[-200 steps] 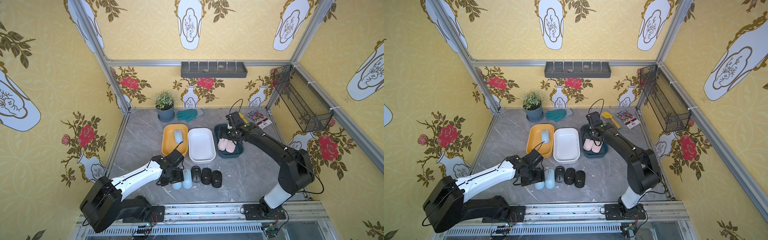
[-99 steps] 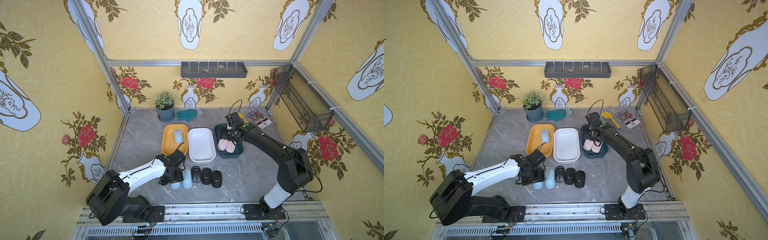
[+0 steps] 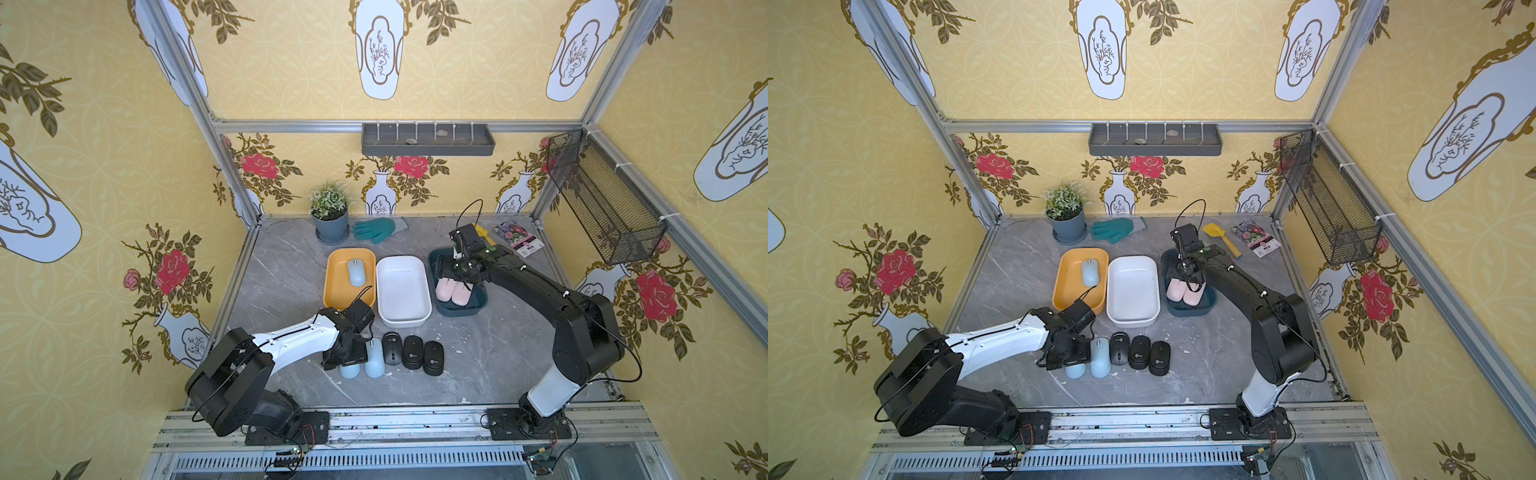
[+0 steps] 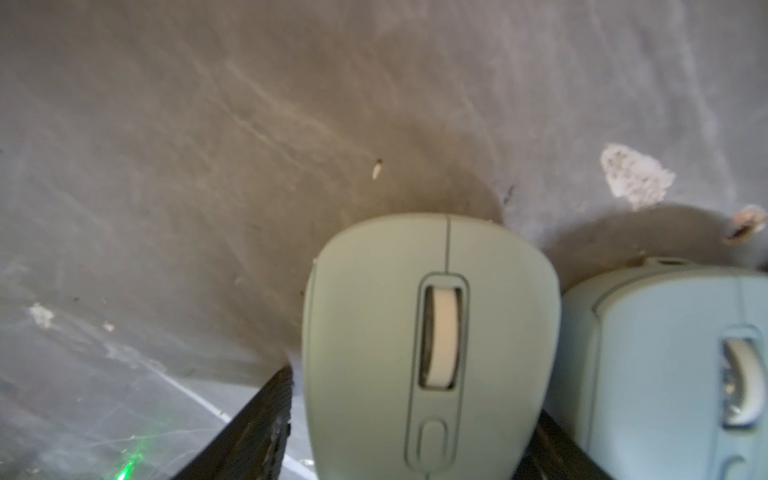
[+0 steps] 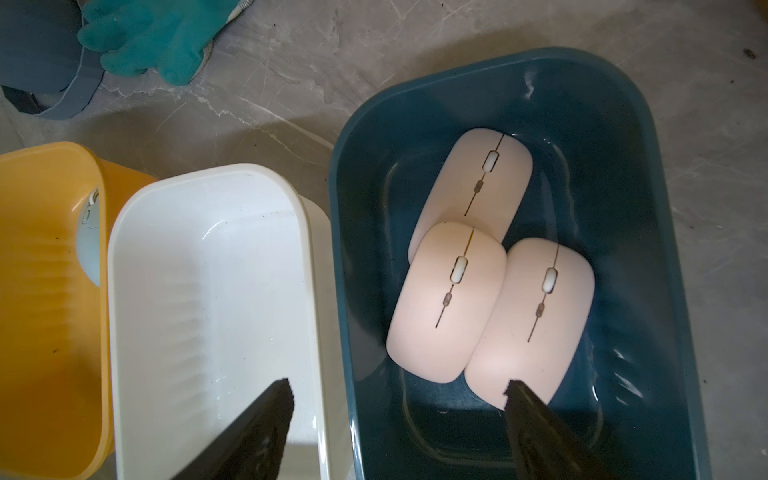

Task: Place the mice by color into the storage box
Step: Pick up the mouse from the center of the board, then place the mouse in the storage box.

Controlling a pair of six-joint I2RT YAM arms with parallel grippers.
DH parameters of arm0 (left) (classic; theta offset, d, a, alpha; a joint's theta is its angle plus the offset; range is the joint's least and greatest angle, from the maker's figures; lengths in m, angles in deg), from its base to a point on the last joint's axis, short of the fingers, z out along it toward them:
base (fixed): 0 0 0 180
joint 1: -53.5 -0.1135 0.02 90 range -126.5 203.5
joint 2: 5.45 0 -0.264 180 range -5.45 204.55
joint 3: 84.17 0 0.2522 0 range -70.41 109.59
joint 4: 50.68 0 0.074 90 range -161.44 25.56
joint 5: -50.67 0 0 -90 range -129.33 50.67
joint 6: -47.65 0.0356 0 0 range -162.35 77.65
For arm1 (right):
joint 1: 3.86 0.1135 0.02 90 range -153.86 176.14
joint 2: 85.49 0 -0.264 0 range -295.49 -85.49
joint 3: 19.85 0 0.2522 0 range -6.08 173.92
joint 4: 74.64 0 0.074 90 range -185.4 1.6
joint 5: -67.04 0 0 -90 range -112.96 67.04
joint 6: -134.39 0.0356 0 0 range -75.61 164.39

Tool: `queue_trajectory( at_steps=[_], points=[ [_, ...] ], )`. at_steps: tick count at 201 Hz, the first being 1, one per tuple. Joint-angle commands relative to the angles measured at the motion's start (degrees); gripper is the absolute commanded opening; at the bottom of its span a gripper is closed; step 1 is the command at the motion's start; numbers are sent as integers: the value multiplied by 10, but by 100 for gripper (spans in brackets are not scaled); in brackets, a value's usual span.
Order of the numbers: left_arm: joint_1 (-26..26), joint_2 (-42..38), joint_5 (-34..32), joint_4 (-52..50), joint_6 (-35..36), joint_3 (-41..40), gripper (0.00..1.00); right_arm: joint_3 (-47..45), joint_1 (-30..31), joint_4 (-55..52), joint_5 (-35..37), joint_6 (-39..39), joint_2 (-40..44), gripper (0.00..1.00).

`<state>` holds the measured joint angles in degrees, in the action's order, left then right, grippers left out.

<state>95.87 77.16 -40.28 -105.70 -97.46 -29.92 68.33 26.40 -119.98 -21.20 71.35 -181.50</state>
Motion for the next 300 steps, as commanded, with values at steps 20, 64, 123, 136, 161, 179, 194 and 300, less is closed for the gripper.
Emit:
queue_trajectory(
  at_steps=[20,64,123,136,161,179,194,300],
  points=[
    [-1,-9,-23,2,11,-1,64,7,1,2,1,-3,-6,82],
    [-1,-16,-29,-22,21,12,51,10,3,3,1,-5,-9,82],
    [-1,-52,-48,-87,28,48,50,4,3,7,2,-4,-6,82],
    [-1,-62,-59,-119,32,72,50,4,3,5,2,-3,-4,82],
    [-4,-78,-85,-186,48,138,51,1,3,4,11,-3,10,82],
    [-20,-83,-91,-211,68,190,52,2,3,5,16,-3,20,82],
    [-43,-77,-93,-213,93,229,52,2,2,6,18,-3,26,82],
    [-177,149,-76,-80,231,452,53,-32,-6,21,17,-11,63,82]
  ],
)
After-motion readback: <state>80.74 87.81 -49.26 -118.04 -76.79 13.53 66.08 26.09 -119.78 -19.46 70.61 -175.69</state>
